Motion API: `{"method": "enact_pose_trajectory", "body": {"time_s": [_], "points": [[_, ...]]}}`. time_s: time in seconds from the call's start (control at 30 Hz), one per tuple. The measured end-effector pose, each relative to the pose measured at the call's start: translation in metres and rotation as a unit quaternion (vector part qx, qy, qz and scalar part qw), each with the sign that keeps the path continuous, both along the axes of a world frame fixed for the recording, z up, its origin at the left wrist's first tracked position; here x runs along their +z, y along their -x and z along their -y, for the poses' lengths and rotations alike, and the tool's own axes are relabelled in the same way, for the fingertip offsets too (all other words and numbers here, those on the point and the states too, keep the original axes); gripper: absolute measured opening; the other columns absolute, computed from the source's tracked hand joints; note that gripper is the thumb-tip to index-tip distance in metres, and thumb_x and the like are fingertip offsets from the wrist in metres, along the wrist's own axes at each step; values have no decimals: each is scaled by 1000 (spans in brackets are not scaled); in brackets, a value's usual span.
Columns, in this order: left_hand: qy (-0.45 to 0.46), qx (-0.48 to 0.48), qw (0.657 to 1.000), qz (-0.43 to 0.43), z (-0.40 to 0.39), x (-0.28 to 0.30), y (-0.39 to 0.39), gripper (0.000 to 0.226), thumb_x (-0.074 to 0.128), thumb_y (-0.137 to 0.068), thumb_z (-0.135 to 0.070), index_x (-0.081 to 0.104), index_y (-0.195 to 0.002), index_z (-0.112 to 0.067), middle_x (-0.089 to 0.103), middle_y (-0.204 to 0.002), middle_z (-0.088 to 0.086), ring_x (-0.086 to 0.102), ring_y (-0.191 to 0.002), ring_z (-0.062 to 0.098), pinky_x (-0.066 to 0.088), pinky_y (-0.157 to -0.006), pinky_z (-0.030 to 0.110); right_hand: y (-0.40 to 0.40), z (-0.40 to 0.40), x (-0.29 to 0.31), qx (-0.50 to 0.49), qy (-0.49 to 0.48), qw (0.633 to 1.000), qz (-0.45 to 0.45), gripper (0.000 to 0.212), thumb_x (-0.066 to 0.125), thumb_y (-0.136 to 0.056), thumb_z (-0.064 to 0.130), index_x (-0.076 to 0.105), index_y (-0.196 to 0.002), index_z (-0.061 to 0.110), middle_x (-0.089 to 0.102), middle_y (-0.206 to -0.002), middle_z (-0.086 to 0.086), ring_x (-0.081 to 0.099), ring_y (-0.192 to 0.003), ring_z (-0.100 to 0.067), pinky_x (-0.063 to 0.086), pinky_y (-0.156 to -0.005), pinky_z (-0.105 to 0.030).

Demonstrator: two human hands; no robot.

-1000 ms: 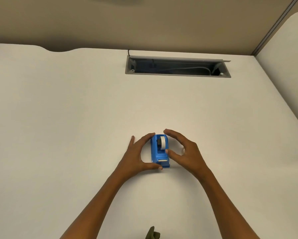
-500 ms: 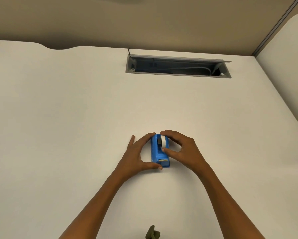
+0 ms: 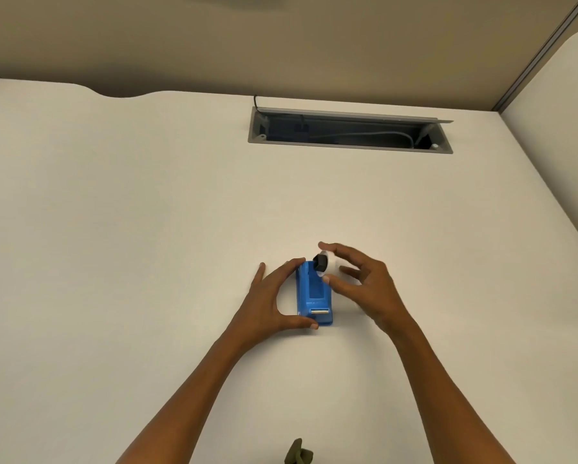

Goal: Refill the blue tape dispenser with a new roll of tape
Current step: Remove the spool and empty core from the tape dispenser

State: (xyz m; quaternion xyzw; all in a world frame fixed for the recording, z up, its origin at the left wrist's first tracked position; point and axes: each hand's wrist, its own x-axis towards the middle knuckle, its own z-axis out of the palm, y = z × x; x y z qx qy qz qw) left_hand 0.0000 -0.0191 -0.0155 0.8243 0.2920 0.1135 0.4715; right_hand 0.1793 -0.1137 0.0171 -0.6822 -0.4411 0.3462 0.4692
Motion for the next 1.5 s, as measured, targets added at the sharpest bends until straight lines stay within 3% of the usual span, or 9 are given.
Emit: {"method": "enact_pose_trajectory", "body": {"time_s": [0.17,0.23,0.33,0.47,0.7,0.87,1.13,1.27,1.5], "points": [[49,-3,998,-27,0,11,0,93,73,-55,-66,18,-129,-60,28,-141,-32,16,-140,2,-1,-118,39,-6,-1,10,-20,-5,999,-49,45,74,-78,14,63,-116,36,67,-114,22,60,-111,-1,48,-94,-16],[83,39,996,-24,0,21,-1,85,70,-55,-69,28,-128,-59,31,-140,-31,16,-139,5,8,-115,36,-3,1,11,-10,-8,998,-60,48,74,-78,10,62,-119,32,69,-115,9,63,-108,-7,50,-93,-18],[110,104,986,66,4,41,-5,49,61,-72,-60,49,-118,-52,49,-129,-29,42,-122,-9,30,-106,23,4,3,15,-14,-27,996,-79,49,73,-78,10,60,-122,28,70,-112,-3,66,-103,-12,53,-87,-19],[179,155,955,179,10,64,-11,23,63,-86,-25,67,-108,-31,69,-110,-14,63,-103,4,49,-85,14,11,2,25,-23,-25,994,-106,39,71,-81,11,65,-115,28,69,-110,0,67,-89,-4,51,-75,-12],[174,159,952,194,13,75,-15,24,68,-82,-19,69,-102,-32,72,-100,-9,67,-94,10,51,-83,16,18,1,41,-18,-35,991,-127,34,68,-82,19,65,-116,26,67,-99,4,70,-82,-16,51,-74,-12],[190,161,946,209,15,79,-16,22,69,-80,-19,71,-97,-33,74,-93,-10,70,-87,10,51,-77,13,24,2,47,-49,-42,982,-176,40,61,-78,40,69,-111,18,73,-101,-2,72,-82,-22,57,-70,-26],[63,147,961,225,20,83,-18,21,66,-82,-15,63,-96,-31,65,-94,-15,63,-88,-4,46,-73,6,29,0,48,-96,-42,979,-177,43,64,-73,49,74,-98,16,76,-92,-3,72,-78,-23,60,-70,-34],[48,144,961,231,18,83,-16,20,64,-83,-15,65,-101,-25,66,-96,-13,62,-91,-3,46,-76,6,28,1,49,-94,-41,979,-178,33,71,-67,46,75,-90,24,77,-82,1,72,-73,-22,60,-72,-35],[45,167,957,235,22,84,-17,22,61,-81,-26,63,-103,-32,66,-99,-14,62,-95,-1,46,-82,9,29,1,52,-77,-42,982,-167,37,69,-70,44,74,-100,23,76,-94,2,72,-84,-18,59,-81,-33]]}}
